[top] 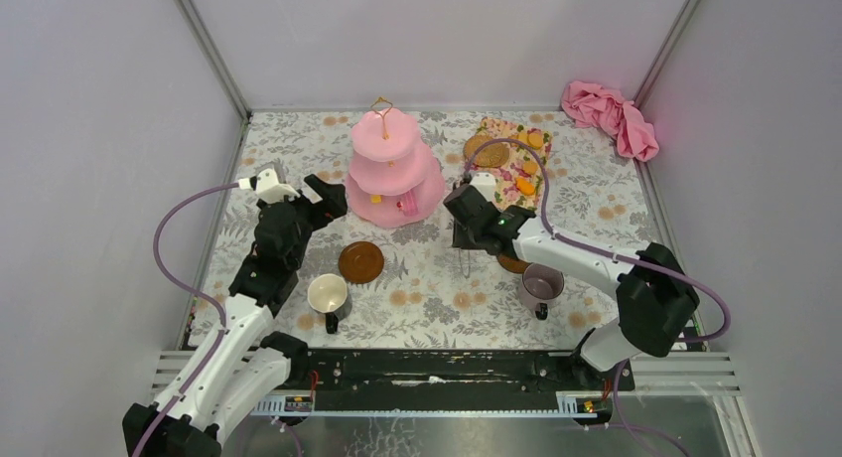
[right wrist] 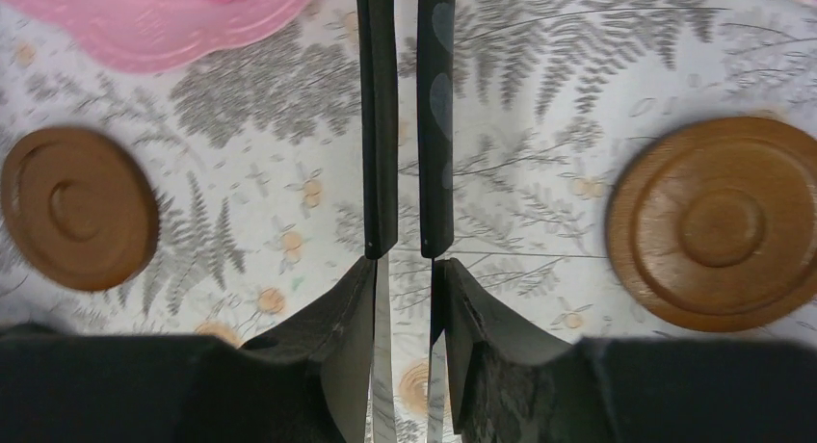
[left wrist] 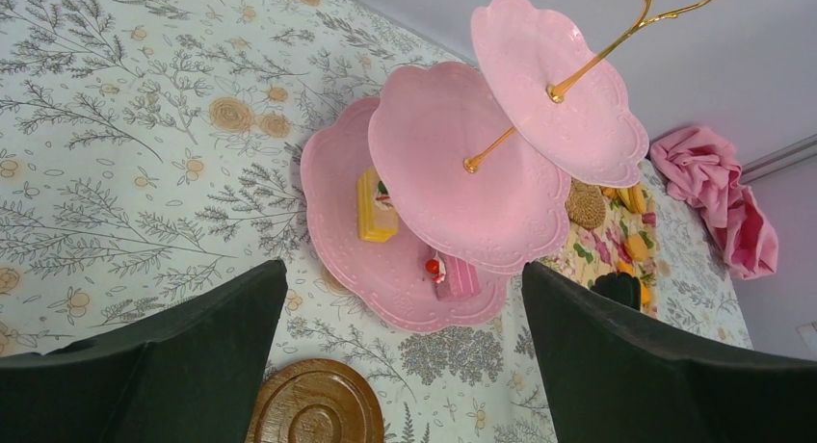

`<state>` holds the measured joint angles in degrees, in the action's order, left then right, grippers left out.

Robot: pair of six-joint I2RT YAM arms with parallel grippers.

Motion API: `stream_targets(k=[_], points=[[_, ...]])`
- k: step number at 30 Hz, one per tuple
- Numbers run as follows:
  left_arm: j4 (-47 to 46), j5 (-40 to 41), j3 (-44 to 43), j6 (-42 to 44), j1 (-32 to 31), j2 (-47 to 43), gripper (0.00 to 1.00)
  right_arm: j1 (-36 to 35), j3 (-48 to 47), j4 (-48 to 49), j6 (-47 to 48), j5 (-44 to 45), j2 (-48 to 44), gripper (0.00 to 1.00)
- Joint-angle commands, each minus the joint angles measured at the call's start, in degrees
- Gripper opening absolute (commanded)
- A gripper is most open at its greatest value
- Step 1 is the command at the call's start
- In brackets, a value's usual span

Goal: Serve the afternoon tea
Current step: Pick up the desert from the tray.

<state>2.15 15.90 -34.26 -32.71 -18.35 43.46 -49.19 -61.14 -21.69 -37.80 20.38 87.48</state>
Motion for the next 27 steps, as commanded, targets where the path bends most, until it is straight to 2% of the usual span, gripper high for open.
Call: stream_targets(k=[1,16,27], points=[[-3.38,-0.32,-0.19,0.35,-0.22,-0.92,1.00,4.50,0.19,-2.94,-2.16,0.36,-1.53,0.17],[-3.19,-1.24,-0.48,0.06,-0.22,-0.23,1.00,21.35,-6.31,-7.35,4.01,-11.21,1.26,0.21],[-2.95,-1.74,-0.87,0.44,-0.20,-0.52,1.00,27.24,-12.94,-8.55,5.79,-15.37,4.92,0.22]])
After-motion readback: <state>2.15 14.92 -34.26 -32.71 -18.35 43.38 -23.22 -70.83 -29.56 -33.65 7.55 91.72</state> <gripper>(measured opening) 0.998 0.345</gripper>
